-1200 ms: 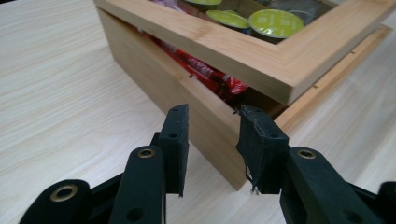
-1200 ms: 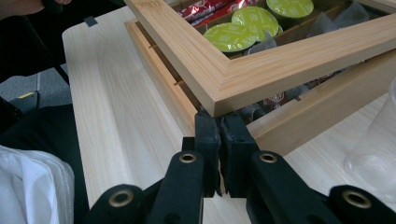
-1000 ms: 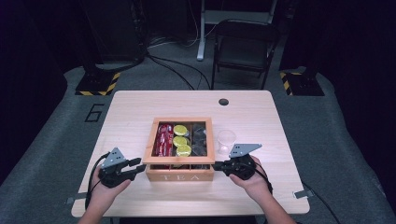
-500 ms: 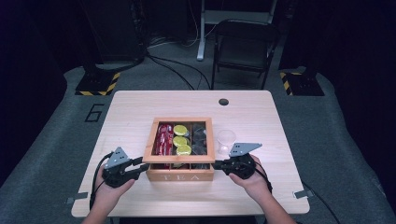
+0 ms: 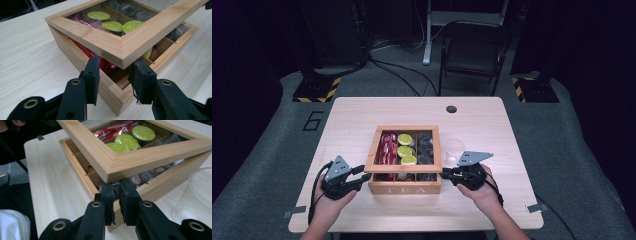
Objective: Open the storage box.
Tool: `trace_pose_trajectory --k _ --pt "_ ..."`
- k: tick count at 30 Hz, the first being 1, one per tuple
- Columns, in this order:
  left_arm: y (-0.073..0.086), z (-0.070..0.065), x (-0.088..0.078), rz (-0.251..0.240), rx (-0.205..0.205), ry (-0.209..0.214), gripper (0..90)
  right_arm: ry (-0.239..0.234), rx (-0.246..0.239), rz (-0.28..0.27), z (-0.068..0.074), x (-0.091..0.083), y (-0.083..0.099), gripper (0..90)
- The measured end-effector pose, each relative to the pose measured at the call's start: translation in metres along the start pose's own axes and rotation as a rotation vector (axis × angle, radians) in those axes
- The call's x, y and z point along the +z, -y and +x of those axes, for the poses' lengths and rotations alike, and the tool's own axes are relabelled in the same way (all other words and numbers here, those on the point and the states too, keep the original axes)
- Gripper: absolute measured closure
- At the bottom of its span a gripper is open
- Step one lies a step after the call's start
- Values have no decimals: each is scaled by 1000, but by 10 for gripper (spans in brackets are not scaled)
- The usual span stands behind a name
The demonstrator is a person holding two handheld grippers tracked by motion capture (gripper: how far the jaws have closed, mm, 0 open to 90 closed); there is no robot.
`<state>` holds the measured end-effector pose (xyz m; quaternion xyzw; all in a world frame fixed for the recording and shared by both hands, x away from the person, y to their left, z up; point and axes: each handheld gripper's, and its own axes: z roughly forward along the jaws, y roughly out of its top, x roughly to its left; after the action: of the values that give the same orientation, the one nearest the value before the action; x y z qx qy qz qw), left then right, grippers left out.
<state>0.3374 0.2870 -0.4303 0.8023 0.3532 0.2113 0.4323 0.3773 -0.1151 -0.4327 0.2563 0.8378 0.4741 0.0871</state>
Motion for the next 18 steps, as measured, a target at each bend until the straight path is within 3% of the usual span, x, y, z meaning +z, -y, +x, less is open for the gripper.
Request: trace_pose_trajectory --k 3,8,18 --pt "-2 0 0 -2 8 -10 597 14 16 0 -1 -1 -1 779" --pt "-8 0 0 -7 8 -12 588 31 -9 -8 -2 -2 -6 737" --pt "-17 5 -3 -34 -9 0 588 51 -10 -22 -1 0 -16 682"
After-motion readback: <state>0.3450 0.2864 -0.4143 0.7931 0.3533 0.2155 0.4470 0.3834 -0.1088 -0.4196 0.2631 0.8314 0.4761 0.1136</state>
